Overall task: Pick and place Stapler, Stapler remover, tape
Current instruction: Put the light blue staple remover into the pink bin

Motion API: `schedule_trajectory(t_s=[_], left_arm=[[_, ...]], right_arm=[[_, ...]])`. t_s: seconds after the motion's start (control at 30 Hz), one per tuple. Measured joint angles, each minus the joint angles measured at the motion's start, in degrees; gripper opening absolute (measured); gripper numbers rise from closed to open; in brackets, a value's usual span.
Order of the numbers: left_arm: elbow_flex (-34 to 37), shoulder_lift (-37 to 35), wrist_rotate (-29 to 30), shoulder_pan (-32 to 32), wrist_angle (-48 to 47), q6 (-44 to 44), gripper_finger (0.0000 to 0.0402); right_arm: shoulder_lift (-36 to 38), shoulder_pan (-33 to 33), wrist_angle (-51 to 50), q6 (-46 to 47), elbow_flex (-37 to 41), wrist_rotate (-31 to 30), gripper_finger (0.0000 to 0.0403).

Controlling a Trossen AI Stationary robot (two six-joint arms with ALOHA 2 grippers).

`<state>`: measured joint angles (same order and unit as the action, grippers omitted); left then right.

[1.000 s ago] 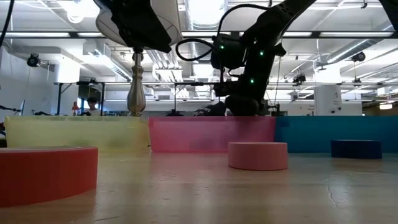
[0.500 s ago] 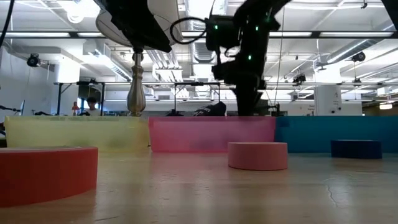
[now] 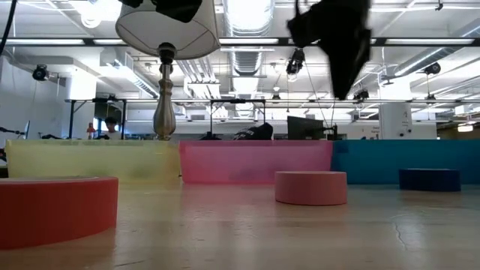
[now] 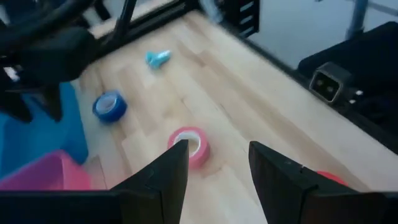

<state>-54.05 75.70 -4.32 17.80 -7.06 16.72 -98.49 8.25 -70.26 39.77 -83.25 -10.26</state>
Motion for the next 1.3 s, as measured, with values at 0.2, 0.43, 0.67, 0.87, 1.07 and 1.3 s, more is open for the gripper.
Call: schedule_trajectory(t_s=[0.2,0.43,0.67,0.87,1.07,1.3], left_arm=[[1.04,0.0,3.53,0.06,2.34,1.23,0.0172],[1.04,0.0,5.22,0.06,2.5,2.19,0.0172],[1.04,0.0,8.02,-0.28,3.03,2.41,0.0172],[1.04,0.0,9.94,-0.7,3.31,2.3,0.0172],[1.04,0.0,9.99,-0.81,3.55,2.07,0.0172],[1.58,0.0,9.99,-0.81,3.59,-0.34,0.0172]], right_arm=[[5.83,8.56,0.15,17.81,8.65,5.32,0.018],[9.67,20.72,3.54,39.75,19.83,14.46,0.0179],[9.33,30.57,18.41,59.76,28.16,20.84,0.0178],[8.84,33.94,18.03,69.41,30.06,21.49,0.0178],[8.8,34.01,18.12,73.21,30.31,20.94,0.0178],[8.76,34.01,21.43,76.87,32.45,20.78,0.0178]])
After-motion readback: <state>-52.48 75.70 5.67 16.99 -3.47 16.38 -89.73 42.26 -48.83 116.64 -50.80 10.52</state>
